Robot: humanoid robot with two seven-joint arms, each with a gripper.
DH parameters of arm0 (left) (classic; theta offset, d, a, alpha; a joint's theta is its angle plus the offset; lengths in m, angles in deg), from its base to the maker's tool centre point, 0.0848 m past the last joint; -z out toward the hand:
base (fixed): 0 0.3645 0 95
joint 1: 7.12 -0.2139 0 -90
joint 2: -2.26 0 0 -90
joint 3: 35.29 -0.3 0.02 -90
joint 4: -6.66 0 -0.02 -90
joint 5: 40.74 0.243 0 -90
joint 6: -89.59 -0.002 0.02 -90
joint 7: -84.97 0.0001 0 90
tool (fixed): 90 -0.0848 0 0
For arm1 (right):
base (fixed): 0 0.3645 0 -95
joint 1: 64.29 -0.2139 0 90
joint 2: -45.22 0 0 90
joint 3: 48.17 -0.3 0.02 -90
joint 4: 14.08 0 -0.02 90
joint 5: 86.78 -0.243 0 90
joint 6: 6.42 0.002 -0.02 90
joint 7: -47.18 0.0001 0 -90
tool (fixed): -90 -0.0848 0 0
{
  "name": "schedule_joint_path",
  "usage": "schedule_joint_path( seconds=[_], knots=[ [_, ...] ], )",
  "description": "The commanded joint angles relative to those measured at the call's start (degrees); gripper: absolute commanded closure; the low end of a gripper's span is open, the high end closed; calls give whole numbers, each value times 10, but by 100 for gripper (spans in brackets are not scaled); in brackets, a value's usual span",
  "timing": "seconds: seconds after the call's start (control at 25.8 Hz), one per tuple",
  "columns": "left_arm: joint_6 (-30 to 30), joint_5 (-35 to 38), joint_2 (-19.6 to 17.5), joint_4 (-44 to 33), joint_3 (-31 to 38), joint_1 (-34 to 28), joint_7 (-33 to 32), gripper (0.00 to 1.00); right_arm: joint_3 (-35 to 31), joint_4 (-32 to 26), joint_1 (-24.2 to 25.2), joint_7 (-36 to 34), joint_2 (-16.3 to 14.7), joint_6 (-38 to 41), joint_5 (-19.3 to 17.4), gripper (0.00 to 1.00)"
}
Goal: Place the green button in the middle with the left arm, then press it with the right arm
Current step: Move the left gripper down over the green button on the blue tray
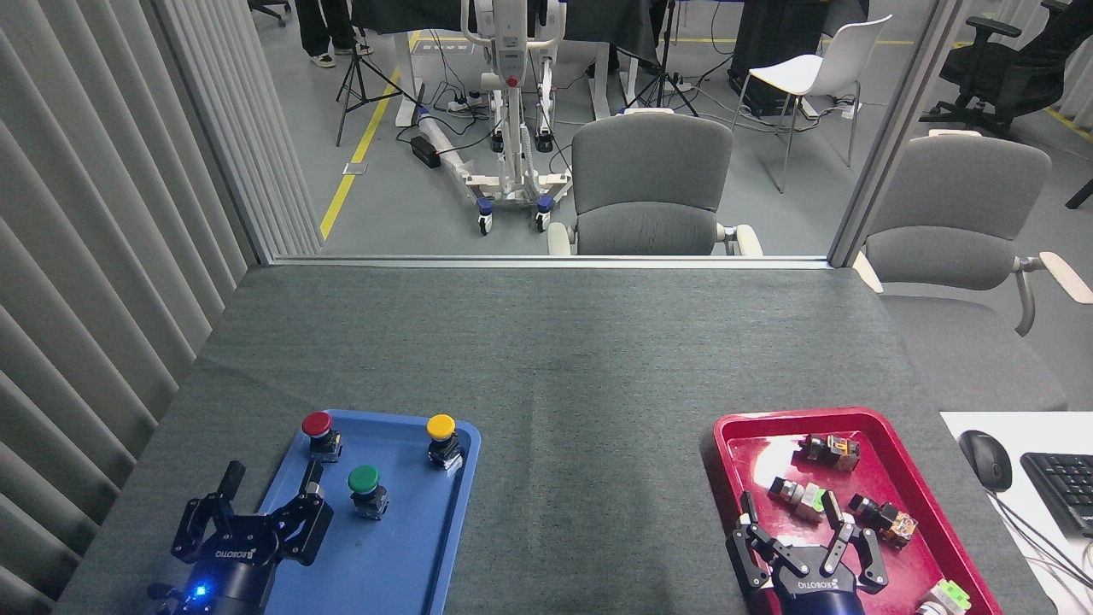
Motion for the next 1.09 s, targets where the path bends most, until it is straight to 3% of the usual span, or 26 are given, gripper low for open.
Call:
schedule_joint_path(
  seconds=[0.0,1.05],
  knots=[
    [0,0,1,1,0,-3,1,0,0,0,0,0,-1,0,0,0],
    [5,2,-3,-1,-2,-3,-2,0,0,0,-6,-1,-7,-4,-1,0]
  ],
)
